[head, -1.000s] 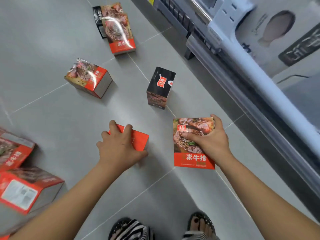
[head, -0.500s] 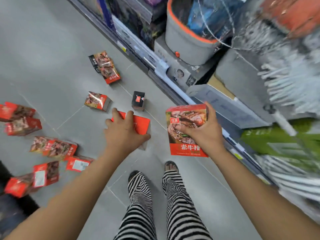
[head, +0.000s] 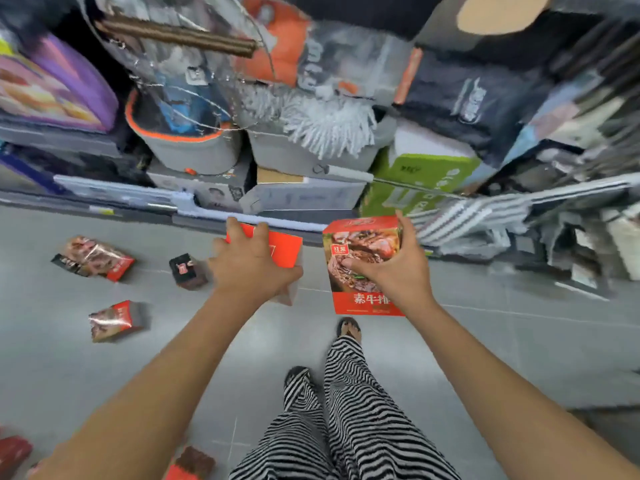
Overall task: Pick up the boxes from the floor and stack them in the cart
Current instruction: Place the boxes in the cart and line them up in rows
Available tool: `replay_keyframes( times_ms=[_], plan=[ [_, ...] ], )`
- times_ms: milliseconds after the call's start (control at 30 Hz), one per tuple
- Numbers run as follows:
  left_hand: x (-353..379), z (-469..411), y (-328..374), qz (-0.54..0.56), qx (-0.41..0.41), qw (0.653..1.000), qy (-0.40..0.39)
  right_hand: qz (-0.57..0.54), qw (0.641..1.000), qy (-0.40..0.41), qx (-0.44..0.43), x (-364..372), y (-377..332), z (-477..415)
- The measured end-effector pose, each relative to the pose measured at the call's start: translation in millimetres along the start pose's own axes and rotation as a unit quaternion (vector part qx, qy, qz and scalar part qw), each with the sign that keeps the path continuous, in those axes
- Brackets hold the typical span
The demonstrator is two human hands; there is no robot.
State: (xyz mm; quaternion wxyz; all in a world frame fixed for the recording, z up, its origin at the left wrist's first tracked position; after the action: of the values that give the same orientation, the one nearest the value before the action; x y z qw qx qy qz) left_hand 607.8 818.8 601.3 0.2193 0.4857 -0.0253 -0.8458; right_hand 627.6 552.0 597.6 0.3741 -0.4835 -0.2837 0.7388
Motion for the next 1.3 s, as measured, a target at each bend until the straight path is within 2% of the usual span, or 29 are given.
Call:
replay_keyframes(
  times_ms=[233,600,967,1133,1300],
  plan=[
    [28.0,34.9,184.7,-0.124,0.178,0.975,-0.042,-0.025,0.983,0.167,0.073,-141.9,75.4,94.8],
    [140.3,182.5,499.1,-0.256,0.422,0.866,-0.073,-0.114,0.894,0.395,0.18,-345.8,248.3,305.3],
    [280.4,381.0,748.8,-0.27,0.548,0.783,-0.115,-0.152,0.792,0.552,0.213,-507.6,413.8,531.0],
    [335.4,442.3,825.6,-0.275,0.593,0.745,-0.133,-0.191,0.737,0.611,0.217,-545.7,473.5,580.9],
    [410.8,471.3,892.6,-0.323,0.617,0.703,-0.144,-0.211,0.7,0.634,0.252,-573.5,538.8,595.6]
  ],
)
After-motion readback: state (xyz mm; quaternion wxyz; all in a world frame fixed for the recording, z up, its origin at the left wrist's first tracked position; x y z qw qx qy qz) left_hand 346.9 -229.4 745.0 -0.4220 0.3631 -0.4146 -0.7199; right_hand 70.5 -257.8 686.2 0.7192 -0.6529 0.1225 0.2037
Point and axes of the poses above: each hand's wrist, its own z-axis away from the middle knuckle, its own x-axis out of the palm, y = z × x, the point moved 10 cm from there along -z, towards the middle knuckle, and after that the axes turned 15 degrees about -y, right-handed, at the moved point
